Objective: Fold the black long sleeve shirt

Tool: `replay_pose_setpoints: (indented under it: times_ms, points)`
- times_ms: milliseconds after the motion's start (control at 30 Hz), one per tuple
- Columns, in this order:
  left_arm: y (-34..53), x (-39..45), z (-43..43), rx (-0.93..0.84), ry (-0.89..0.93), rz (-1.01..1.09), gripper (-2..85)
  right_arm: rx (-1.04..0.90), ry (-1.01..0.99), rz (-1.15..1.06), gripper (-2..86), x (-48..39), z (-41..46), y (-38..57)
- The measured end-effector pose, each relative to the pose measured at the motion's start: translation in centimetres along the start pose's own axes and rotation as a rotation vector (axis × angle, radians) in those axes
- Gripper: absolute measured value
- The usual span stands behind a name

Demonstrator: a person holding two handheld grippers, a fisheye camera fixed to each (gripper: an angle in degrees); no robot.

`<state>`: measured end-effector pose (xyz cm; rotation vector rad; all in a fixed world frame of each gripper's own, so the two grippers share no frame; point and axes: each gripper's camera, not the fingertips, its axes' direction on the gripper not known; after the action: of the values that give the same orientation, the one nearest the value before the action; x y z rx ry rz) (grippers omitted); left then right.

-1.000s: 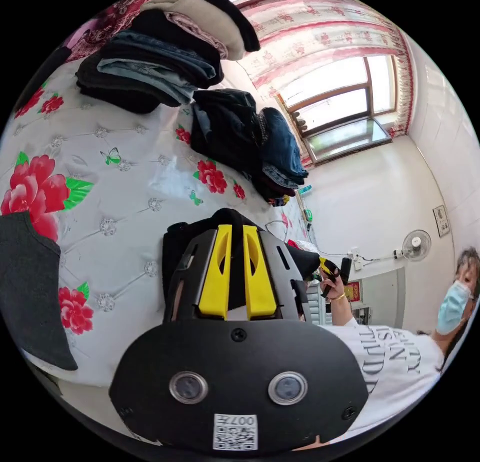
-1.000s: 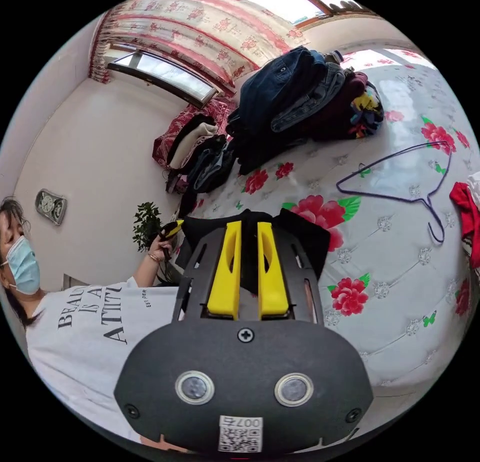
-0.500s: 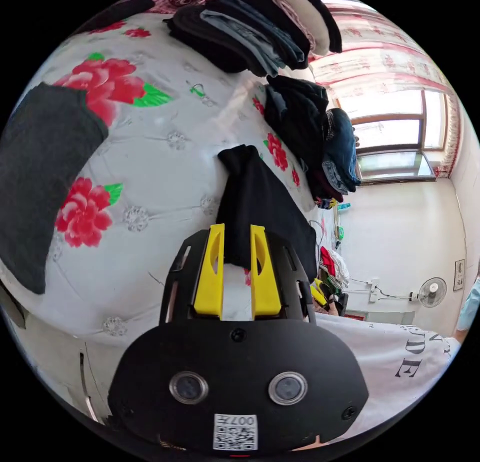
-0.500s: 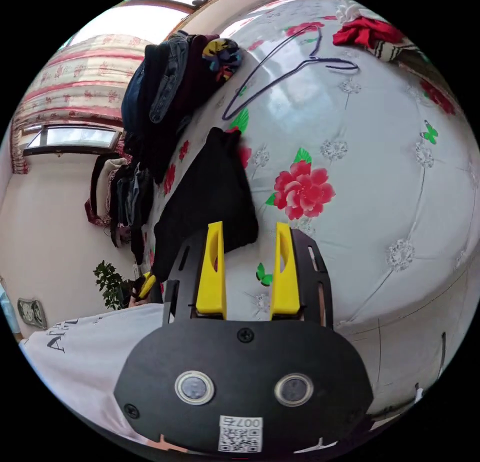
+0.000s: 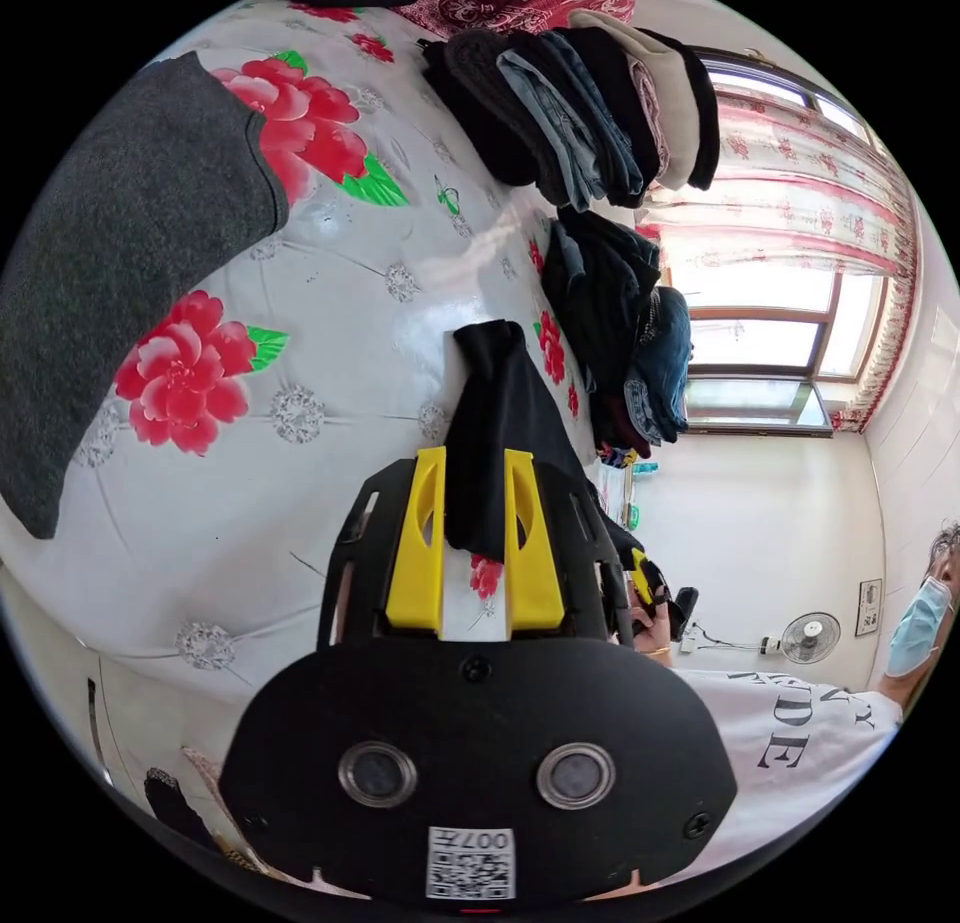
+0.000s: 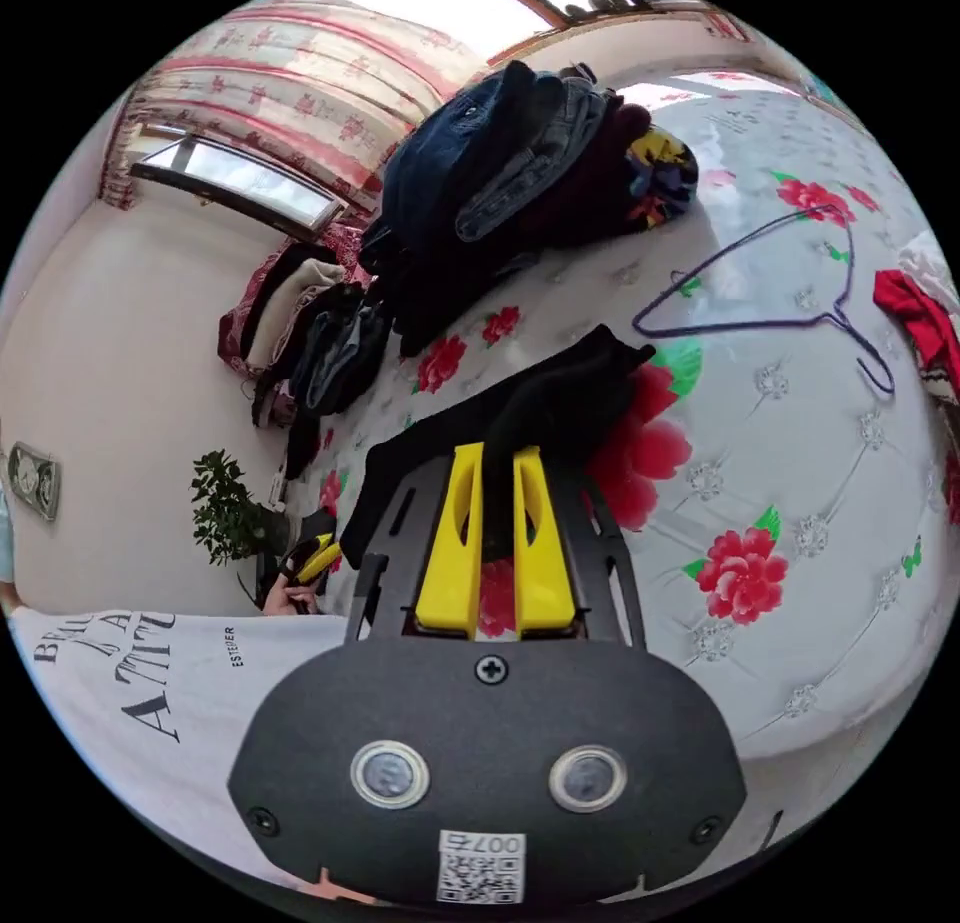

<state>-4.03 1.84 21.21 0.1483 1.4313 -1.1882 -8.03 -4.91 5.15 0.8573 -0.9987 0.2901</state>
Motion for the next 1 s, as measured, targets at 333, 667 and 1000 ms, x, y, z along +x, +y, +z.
replay_pose_setpoints:
  times_ms: [333, 667, 1000]
  points:
    - [0.6, -4.1, -1.4, 0.028, 0.076, -0.046, 8.8, -0.326, -0.222, -1.080, 6.3, -27.6, 9.3, 3.1]
    - [0.3, -8.1, -3.0, 0.026, 0.114, -0.026, 10.0, -0.695, -0.263, -0.809, 9.5, -24.7, 22.8, 5.0]
    - [-3.0, -6.3, 5.2, -0.245, 0.145, 0.147, 14.9, -0.446, -0.186, -0.138, 13.2, -8.1, 17.1, -0.9]
